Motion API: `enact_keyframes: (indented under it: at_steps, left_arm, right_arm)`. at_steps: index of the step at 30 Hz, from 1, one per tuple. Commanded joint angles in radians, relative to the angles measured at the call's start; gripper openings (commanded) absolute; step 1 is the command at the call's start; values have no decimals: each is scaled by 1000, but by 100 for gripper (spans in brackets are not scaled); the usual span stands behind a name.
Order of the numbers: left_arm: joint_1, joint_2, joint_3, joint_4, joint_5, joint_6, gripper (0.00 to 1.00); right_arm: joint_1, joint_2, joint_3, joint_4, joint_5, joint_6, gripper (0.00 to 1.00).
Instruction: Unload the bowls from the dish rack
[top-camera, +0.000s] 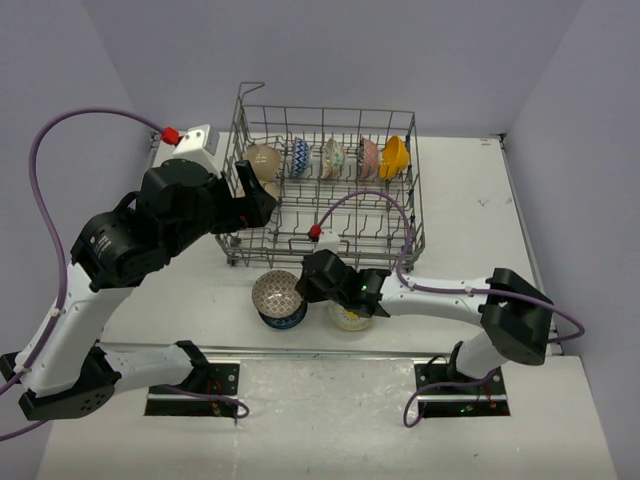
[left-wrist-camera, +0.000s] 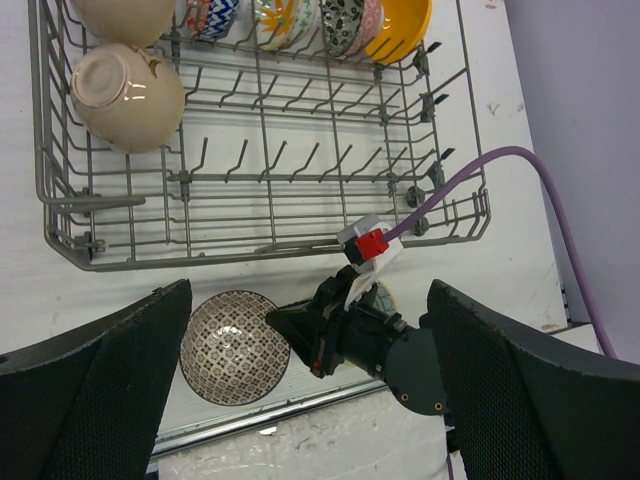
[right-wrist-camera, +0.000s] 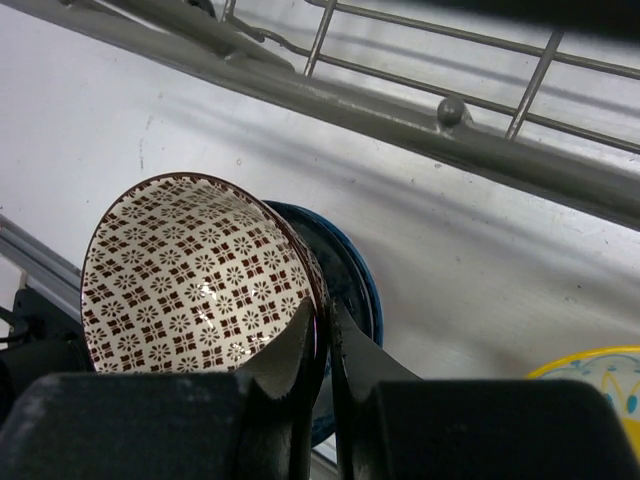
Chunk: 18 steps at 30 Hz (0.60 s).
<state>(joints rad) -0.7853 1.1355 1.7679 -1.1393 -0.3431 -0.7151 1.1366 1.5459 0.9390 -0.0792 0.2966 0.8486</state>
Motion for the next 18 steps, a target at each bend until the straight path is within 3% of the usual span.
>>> enact_keyframes:
  at_steps: [1,9,18]
  left_arm:
    - [8,-8,-1,21,9,20,100]
    - [6,10,2,29,18,32,100]
    - [8,18,-2,39,38,34,100]
  right_arm:
    - [12,-39,-49,-22,-60,49,0]
    - [11,-92,-135,-1,-74,61,0]
    - [11,-18,-72,-2,-71,32,1]
